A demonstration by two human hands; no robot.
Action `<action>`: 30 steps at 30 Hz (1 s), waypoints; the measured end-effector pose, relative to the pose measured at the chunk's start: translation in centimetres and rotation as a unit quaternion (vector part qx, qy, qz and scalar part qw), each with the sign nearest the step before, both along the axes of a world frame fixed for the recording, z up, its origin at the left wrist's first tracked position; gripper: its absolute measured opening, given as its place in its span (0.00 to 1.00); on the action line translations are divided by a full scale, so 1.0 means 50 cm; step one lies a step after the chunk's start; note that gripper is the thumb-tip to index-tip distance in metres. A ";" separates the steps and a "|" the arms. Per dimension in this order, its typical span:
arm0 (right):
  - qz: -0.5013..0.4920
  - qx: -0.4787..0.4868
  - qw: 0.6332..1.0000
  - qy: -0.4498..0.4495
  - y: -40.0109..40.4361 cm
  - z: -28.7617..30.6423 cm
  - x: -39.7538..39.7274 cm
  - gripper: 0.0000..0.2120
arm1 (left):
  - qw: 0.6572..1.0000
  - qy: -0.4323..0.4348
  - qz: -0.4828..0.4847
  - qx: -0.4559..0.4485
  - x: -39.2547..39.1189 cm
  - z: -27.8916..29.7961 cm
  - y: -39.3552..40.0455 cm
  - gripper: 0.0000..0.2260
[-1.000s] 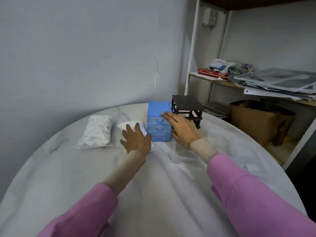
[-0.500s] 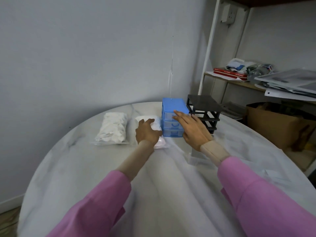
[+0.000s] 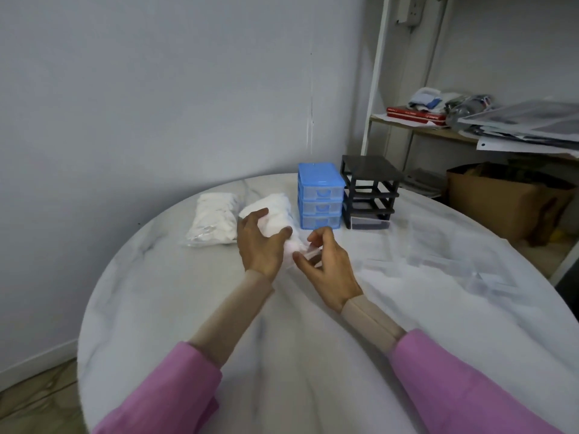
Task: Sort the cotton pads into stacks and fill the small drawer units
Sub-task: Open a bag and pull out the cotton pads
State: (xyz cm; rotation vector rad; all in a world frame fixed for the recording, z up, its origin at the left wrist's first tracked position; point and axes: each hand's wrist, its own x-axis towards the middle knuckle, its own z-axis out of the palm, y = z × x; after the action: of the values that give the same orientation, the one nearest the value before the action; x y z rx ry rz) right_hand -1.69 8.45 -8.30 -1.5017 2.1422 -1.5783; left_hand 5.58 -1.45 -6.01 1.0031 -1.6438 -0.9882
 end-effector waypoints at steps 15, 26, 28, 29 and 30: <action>0.059 -0.039 0.927 -0.367 0.017 -0.054 0.031 0.06 | 0.997 0.057 -0.028 0.049 0.033 -0.048 0.050 0.19; 0.077 -0.129 0.866 -0.476 0.024 -0.042 0.015 0.06 | 0.916 -0.154 -0.056 -0.367 0.105 -0.098 0.038 0.16; 0.087 -0.130 0.864 -0.479 0.028 -0.040 0.019 0.06 | 0.899 -0.164 -0.061 -0.402 0.107 -0.096 0.044 0.09; 0.089 -0.130 0.865 -0.476 0.030 -0.039 0.021 0.06 | 0.894 -0.165 -0.066 -0.412 0.106 -0.097 0.045 0.07; 0.090 -0.131 0.866 -0.473 0.032 -0.038 0.022 0.06 | 0.890 -0.167 -0.073 -0.418 0.104 -0.100 0.045 0.07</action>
State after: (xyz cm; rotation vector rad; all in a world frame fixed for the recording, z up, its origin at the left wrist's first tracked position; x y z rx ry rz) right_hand -0.59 10.03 -10.23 -0.6475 1.2290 -1.9858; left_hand 10.79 0.79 -10.99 0.4611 -2.1624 -0.1116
